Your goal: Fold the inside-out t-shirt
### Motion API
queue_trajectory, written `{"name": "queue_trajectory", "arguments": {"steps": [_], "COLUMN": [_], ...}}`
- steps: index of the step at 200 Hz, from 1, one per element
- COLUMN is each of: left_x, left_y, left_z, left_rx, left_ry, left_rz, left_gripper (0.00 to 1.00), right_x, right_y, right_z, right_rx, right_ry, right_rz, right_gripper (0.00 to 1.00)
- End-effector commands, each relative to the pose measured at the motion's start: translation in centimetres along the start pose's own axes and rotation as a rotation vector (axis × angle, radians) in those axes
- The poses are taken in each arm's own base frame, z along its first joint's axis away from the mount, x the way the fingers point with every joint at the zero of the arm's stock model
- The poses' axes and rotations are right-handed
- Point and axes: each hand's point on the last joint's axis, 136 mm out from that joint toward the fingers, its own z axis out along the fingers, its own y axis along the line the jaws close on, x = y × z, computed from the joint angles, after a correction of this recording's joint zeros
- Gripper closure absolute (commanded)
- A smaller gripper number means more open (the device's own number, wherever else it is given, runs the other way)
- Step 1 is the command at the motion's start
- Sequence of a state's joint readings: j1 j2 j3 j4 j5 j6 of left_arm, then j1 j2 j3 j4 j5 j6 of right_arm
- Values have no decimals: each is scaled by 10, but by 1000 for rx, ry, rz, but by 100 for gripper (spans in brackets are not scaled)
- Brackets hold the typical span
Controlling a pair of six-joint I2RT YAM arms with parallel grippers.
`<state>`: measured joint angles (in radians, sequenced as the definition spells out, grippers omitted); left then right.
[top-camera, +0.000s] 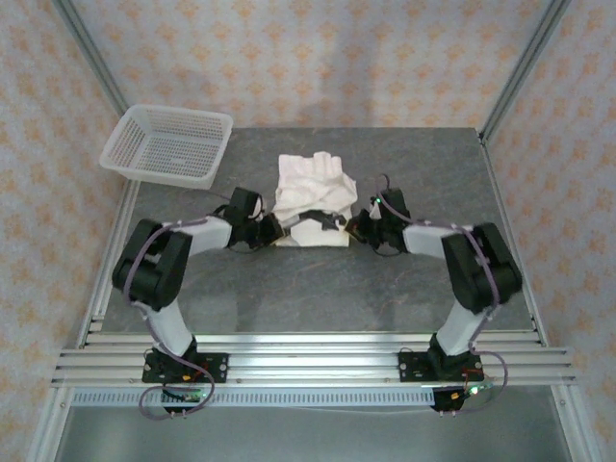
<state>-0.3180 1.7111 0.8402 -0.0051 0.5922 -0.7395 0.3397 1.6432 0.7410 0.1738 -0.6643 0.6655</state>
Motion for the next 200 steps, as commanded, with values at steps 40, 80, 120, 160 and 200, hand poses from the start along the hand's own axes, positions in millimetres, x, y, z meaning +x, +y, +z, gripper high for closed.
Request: {"name": "queue_trajectory", "arguments": {"steps": [40, 80, 120, 160, 200], "left_x": [120, 94, 84, 70, 66], "left_y": [38, 9, -16, -30, -41], "left_z": [-57, -106, -75, -56, -31], "left_rx": [-56, -23, 28, 26, 50], "left_ry": [48, -102, -33, -38, -6], "left_rz": [9, 52, -18, 2, -19], "left_gripper": [44, 34, 43, 46, 47], "right_x": [98, 61, 21, 13, 5], "right_y": [-43, -20, -12, -5, -4], "right_z": [-76, -119, -90, -47, -34], "right_rx": [130, 175, 181, 128, 118], "right_ry": [12, -177, -133, -43, -47], "right_rz": [-22, -76, -63, -34, -25], "right_gripper": [59, 45, 47, 54, 57]}}
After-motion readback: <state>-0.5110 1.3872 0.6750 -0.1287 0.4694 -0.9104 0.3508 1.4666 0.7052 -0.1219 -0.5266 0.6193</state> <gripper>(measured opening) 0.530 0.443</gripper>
